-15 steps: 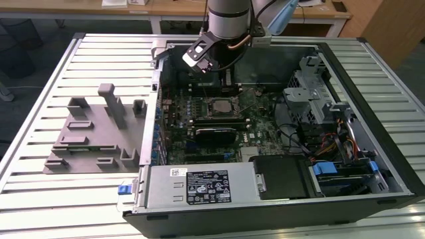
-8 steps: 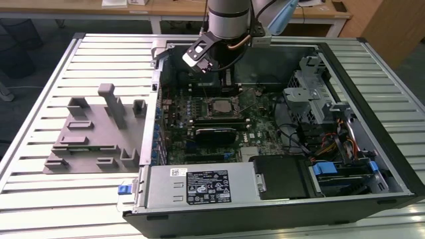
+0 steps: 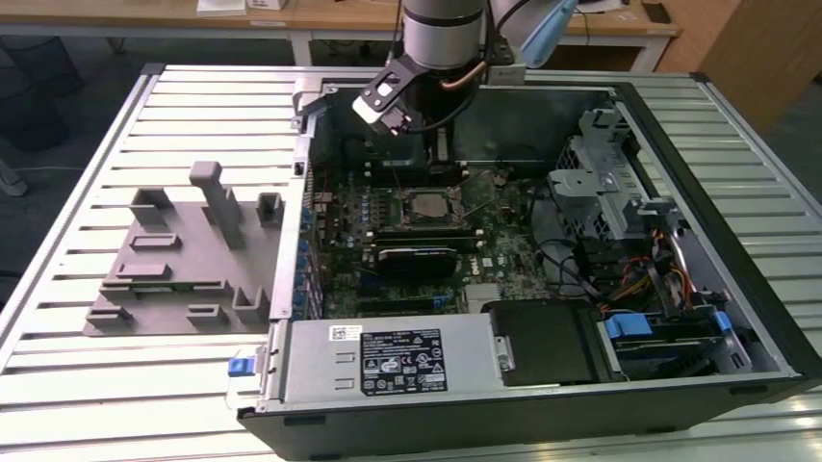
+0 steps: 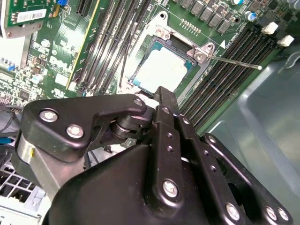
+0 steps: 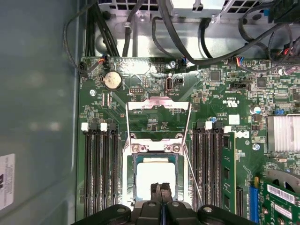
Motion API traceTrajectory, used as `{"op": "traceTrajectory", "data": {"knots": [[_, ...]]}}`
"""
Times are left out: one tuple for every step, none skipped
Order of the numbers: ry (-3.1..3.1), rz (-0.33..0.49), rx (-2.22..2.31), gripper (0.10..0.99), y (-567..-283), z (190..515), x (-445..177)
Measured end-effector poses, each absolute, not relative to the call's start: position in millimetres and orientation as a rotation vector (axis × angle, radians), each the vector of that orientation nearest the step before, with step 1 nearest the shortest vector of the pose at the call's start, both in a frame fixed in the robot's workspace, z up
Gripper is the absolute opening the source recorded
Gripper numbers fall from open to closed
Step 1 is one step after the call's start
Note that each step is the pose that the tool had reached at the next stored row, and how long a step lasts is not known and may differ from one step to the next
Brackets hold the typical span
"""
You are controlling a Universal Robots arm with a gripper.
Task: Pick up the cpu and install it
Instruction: 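Close the cpu cover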
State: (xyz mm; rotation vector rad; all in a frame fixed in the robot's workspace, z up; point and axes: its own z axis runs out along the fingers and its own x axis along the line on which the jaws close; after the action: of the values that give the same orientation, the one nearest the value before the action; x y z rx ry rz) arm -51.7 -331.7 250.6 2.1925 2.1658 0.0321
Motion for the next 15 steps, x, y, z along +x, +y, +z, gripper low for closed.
{"op": "traceTrajectory", "data": {"knots": [[2.166,0.032,2.193,0.106,-331.7,252.1,-51.7],[2.166,0.032,2.193,0.106,-331.7,253.6,-51.7],[2.166,0.032,2.193,0.106,-331.7,255.1,-51.7],[2.166,0.032,2.193,0.106,-331.7,256.6,-51.7],[2.166,0.032,2.193,0.106,-331.7,258.2,-51.7],[2.166,0.032,2.193,0.106,-331.7,259.4,-51.7],[2.166,0.032,2.193,0.106,-331.7,260.0,-51.7],[2.166,0.032,2.193,0.106,-331.7,260.0,-51.7],[2.166,0.032,2.193,0.106,-331.7,260.0,-51.7],[2.166,0.032,2.193,0.106,-331.7,260.0,-51.7],[2.166,0.032,2.193,0.106,-331.7,260.1,-51.7],[2.166,0.032,2.192,0.106,-331.7,260.2,-51.3],[2.166,0.032,2.192,0.106,-331.7,260.2,-50.6],[2.166,0.032,2.193,0.106,-331.7,260.2,-49.5],[2.166,0.032,2.193,0.106,-331.7,260.2,-48.3]]}}
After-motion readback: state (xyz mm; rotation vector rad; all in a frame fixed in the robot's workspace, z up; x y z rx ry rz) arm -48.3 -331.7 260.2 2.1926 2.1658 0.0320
